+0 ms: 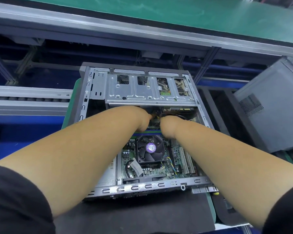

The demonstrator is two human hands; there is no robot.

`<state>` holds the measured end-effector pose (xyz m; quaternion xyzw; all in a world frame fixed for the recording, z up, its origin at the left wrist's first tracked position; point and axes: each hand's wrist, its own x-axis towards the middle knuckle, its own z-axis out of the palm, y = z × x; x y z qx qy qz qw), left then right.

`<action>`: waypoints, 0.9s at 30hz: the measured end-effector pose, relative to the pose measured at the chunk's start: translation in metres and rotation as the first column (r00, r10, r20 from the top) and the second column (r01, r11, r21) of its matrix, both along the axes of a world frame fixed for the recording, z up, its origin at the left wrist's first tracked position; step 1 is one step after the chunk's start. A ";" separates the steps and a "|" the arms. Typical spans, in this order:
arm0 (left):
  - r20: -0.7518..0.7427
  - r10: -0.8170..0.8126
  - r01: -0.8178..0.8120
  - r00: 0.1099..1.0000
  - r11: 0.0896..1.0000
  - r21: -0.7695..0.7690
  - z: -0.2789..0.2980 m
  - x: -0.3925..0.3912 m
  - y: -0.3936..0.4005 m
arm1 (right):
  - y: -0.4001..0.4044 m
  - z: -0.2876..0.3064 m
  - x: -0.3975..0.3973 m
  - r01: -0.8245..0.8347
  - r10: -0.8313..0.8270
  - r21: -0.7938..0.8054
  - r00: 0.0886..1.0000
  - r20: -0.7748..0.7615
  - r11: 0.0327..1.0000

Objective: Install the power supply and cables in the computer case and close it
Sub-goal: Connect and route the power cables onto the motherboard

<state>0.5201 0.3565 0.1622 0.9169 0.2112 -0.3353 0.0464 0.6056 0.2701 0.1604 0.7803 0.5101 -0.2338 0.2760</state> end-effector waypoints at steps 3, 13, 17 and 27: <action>0.042 0.031 -0.029 0.999 0.999 -0.031 0.005 -0.004 -0.006 | -0.008 0.013 -0.009 -0.077 0.074 -0.080 0.997 -0.037 0.994; 0.204 0.216 -0.174 0.955 0.964 -0.203 0.051 -0.038 -0.031 | -0.044 0.057 -0.006 -0.154 0.213 0.222 0.938 -0.272 0.963; 0.318 0.301 -0.255 0.899 0.950 -0.178 0.051 -0.047 -0.051 | -0.059 0.060 0.000 -0.109 0.273 0.326 0.814 -0.513 0.939; 0.541 0.605 -0.553 0.585 0.785 -0.279 0.039 -0.067 -0.093 | -0.063 0.049 0.013 -0.301 0.432 0.311 0.614 -0.660 0.902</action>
